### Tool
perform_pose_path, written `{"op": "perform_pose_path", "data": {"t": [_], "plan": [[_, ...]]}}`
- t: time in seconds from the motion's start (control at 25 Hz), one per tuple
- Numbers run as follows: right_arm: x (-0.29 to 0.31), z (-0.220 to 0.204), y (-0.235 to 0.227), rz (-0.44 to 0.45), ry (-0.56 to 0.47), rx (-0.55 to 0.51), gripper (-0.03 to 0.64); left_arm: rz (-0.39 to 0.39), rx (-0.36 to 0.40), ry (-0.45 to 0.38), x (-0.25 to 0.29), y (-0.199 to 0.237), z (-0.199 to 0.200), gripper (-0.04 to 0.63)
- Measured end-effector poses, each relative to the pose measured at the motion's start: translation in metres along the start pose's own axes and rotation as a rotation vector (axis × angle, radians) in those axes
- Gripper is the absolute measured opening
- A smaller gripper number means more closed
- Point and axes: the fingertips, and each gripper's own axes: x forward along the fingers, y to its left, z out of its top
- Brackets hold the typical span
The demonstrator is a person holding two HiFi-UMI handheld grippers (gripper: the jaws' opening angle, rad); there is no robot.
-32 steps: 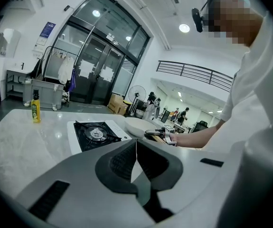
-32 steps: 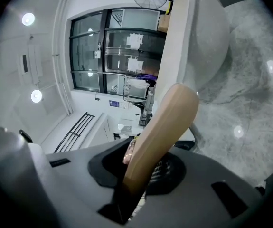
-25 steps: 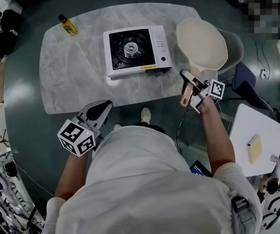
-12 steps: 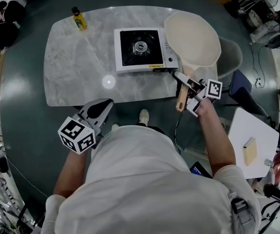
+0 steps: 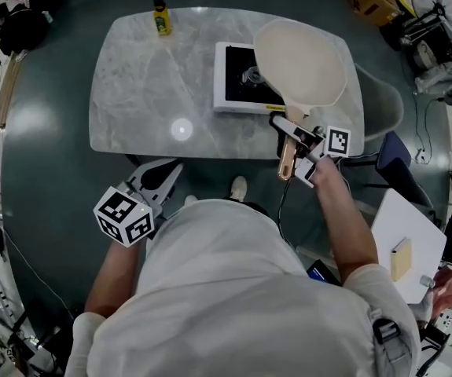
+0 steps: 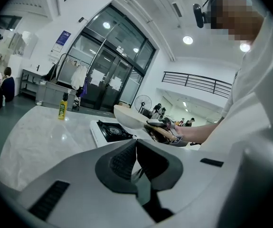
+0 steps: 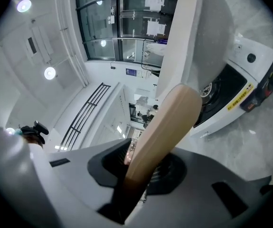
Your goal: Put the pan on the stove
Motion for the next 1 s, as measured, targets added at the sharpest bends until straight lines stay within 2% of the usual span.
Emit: {"op": "perform_pose_path", "data": {"t": [0.16,0.64,1.0], "plan": [[0.035,-0.012,-0.010,0.001,0.040,0.009,0.091,0.031,-0.009,-0.009,-0.024,0.019,-0.003,0.018],[0.064,-0.029,-0.039,-0.013,0.122,0.013,0.092,0.104,-0.026,-0.016,-0.053,0.030,-0.012,0.018],[0.066,-0.034,-0.052,-0.030,0.124,0.008,0.092,0.105,-0.040,-0.011,-0.051,0.032,-0.012,0.018]]}}
